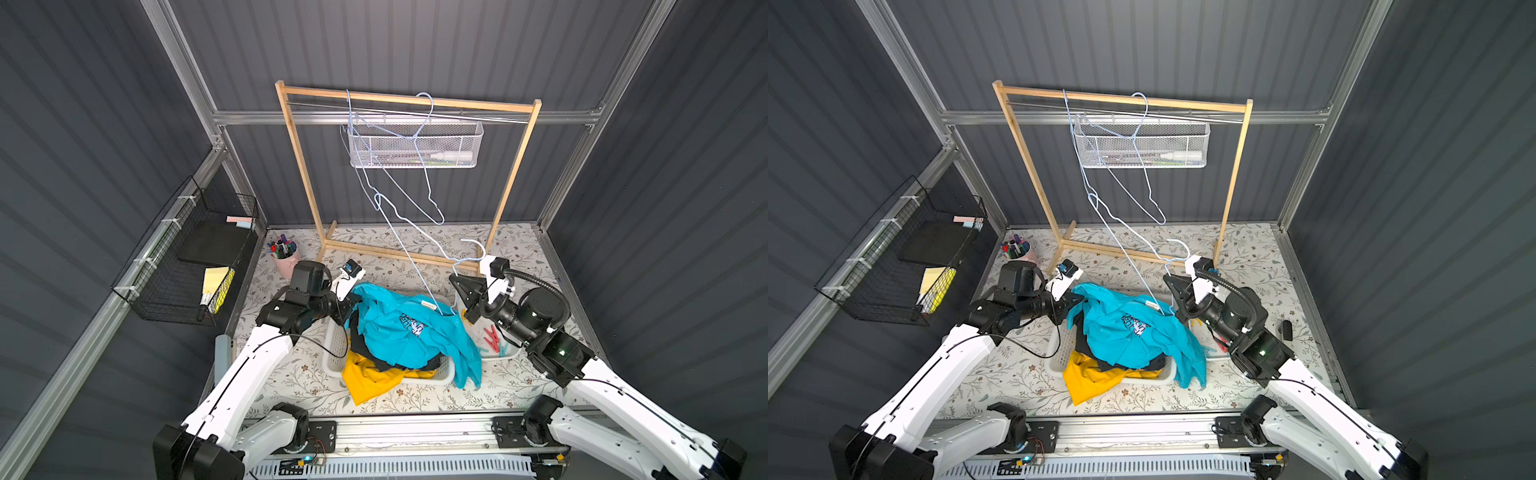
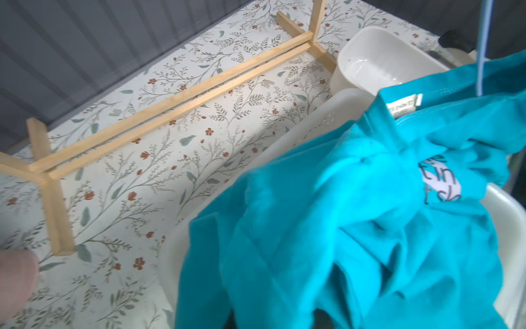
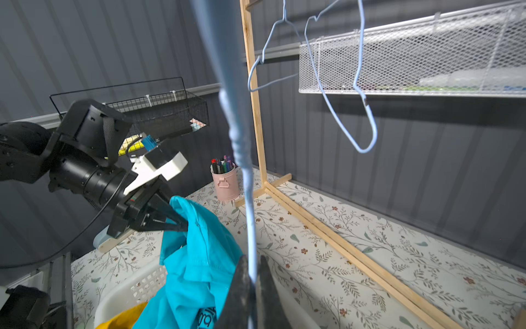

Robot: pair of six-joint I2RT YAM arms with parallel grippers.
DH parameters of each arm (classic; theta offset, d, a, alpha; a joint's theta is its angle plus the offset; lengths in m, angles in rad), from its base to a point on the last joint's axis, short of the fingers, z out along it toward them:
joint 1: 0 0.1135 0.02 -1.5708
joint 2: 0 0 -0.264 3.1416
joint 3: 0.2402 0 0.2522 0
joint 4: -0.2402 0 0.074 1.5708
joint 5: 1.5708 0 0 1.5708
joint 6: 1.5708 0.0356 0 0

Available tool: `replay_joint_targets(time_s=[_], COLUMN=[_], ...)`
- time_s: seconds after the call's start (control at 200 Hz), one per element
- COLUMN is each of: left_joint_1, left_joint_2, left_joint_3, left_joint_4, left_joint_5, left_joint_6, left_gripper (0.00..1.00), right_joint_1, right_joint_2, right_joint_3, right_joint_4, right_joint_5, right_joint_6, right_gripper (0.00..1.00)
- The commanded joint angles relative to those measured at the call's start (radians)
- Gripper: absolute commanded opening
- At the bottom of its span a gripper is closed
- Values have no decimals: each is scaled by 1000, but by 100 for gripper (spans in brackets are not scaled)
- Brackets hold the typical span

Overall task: Remove the clothespins securing t-shirts to the hanger
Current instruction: Remove the T-shirt from the hanger.

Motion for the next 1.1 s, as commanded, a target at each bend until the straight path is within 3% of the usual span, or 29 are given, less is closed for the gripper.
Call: replay_joint_targets(time_s=[0.0, 0.08, 0.295, 0.4, 0.625, 0.665, 0.905, 1.096], left_joint_1=[2, -3, -31, -36, -37, -37, -58, -196], left_joint_2=[-16, -20, 12, 24, -2, -10, -2, 36], left_joint_3=[-11, -18, -11, 5, 54, 57, 139, 243], left_joint_4=[9, -7, -51, -76, -40, -18, 38, -34], left_joint_5=[120, 164, 171, 189, 230, 241, 198, 42], left_joint_6=[11, 39, 60, 52, -21, -41, -210, -222], left_gripper=[26, 40, 61, 77, 90, 99, 100, 100], right_joint_1=[-1, -1, -1, -2, -2, -2, -2, -1], right_joint_2=[-12, -23, -106, -169, -329, -353, -487, -576], right_joint_3=[51, 72, 86, 81, 40, 39, 34, 15], right_joint_4=[93, 72, -19, -88, -225, -256, -418, -491], right_joint_5=[29, 35, 59, 79, 231, 268, 483, 559], right_joint_6=[3, -11, -56, -81, -103, -98, -95, -123], right_gripper=[0, 0, 0, 0, 0, 0, 0, 0])
